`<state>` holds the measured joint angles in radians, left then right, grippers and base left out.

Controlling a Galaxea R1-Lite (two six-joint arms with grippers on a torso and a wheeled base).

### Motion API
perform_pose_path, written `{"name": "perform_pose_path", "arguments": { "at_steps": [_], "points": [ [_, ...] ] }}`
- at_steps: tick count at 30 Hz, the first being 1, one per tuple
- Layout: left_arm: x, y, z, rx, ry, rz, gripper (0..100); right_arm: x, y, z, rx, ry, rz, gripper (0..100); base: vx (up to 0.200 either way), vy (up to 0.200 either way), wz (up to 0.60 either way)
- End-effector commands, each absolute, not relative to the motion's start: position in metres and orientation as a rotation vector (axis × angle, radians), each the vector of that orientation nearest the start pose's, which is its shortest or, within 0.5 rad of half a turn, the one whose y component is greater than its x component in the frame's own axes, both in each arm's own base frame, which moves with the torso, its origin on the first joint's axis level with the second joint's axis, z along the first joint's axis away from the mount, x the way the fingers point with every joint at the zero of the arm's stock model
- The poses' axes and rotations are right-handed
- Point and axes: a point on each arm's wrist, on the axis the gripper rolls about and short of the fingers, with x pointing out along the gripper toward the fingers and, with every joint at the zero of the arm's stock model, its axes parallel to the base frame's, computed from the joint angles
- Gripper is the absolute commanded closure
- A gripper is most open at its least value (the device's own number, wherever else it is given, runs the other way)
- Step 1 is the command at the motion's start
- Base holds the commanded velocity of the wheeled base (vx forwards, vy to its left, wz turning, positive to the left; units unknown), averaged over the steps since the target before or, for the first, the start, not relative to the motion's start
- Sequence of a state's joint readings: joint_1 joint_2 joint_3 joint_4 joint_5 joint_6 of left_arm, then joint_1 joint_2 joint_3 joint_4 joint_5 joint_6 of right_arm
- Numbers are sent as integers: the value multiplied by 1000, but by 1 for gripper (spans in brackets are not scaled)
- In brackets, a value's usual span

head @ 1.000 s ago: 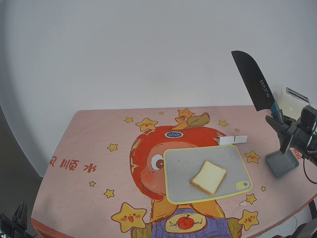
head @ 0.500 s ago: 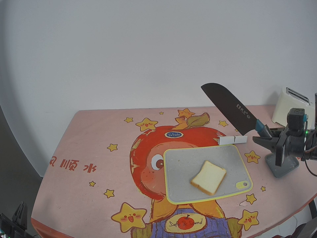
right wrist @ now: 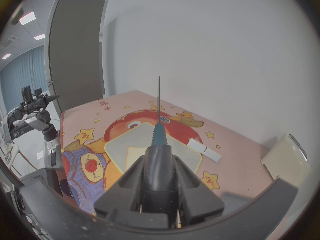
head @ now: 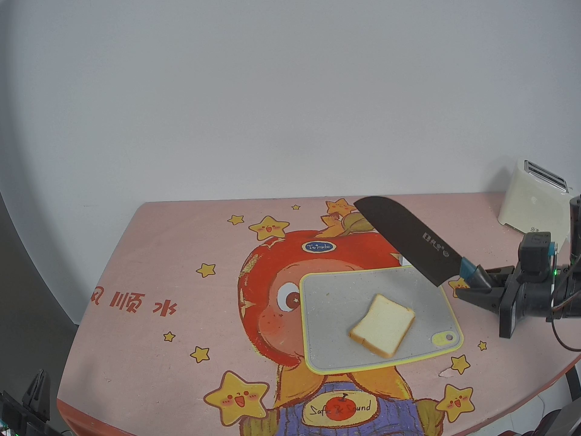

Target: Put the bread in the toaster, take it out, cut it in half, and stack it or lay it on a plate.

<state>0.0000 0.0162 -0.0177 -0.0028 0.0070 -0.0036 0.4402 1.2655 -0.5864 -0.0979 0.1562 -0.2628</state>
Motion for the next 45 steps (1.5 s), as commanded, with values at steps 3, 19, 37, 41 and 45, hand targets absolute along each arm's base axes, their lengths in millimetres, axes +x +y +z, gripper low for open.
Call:
{"name": "perform_pose_path", "arguments": {
  "at_steps": [3,19,37,41,45],
  "points": [
    [-22,0,76,-3,3,8,100,148,72,152,-409,583,681,100,0,0,0],
    [-22,0,76,-6,0,11,100,145,71,137,-422,651,692,100,0,0,0],
    [-22,0,76,-8,1,17,100,161,79,124,-462,699,757,100,0,0,0],
    [-22,0,76,-8,1,18,100,161,79,124,-463,700,750,100,0,0,0],
    [-22,0,76,-9,0,18,100,163,77,124,-461,703,740,100,0,0,0]
  ]
}}
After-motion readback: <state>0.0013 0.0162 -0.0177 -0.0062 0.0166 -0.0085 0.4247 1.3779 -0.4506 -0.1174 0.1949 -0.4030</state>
